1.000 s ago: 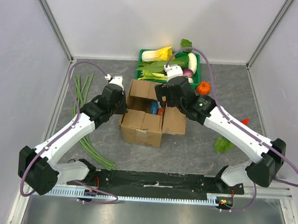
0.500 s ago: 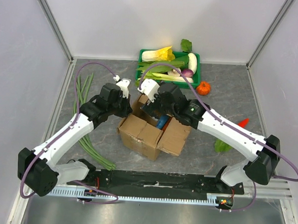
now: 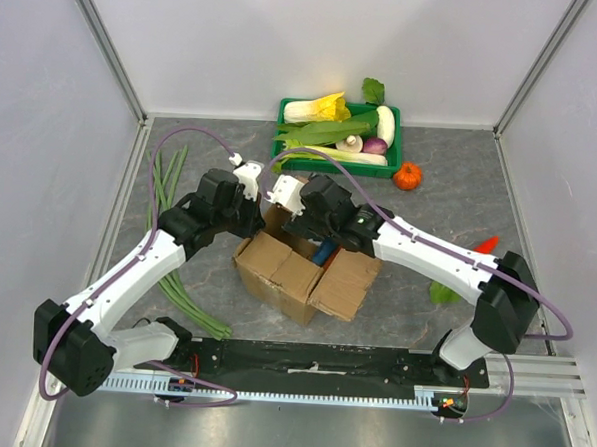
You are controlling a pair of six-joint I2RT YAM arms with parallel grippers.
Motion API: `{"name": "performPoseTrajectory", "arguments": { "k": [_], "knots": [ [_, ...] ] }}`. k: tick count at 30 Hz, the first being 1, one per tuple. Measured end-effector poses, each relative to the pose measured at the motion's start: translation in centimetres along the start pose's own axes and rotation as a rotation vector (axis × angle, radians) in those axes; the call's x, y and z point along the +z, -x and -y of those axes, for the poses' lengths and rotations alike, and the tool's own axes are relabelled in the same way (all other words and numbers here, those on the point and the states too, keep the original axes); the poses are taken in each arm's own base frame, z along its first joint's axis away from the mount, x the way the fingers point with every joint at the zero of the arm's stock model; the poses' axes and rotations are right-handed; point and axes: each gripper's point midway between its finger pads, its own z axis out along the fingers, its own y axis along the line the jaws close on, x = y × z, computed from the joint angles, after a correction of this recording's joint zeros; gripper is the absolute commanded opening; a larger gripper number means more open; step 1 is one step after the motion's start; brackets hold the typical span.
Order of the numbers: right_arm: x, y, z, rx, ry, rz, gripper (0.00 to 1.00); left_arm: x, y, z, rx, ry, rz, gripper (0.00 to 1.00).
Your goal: Unpack the express box
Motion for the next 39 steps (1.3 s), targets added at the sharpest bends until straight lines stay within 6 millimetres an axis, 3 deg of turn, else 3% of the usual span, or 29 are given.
{"name": "performPoseTrajectory", "arguments": {
  "k": [6, 11, 19, 25, 32, 39],
  "knots": [
    [0.3, -0.7, 1.3, -0.001, -0.075, -0.037, 0.92, 0.0, 0.0, 0.0, 0.014, -0.003, 0.004, 0.02],
    [-1.1, 0.0, 2.7, 0.021, -0.113, -0.006, 0.92, 0.0, 0.0, 0.0, 0.016, -0.005, 0.005, 0.02],
    [-5.3, 1.0, 10.1, 0.134, -0.316, 0.037, 0.93, -0.1, -0.1, 0.0, 0.043, -0.013, 0.001, 0.02],
    [-5.1, -0.7, 12.5, 0.180, -0.394, -0.016, 0.93, -0.1, -0.1, 0.0, 0.052, -0.016, 0.001, 0.02],
    [-2.2, -3.5, 12.3, 0.202, -0.385, -0.119, 0.94, -0.1, -0.1, 0.0, 0.058, -0.016, 0.001, 0.02],
    [-1.5, -4.2, 11.8, 0.234, -0.341, -0.126, 0.93, -0.1, -0.1, 0.0, 0.063, -0.016, 0.001, 0.02]
  ]
}}
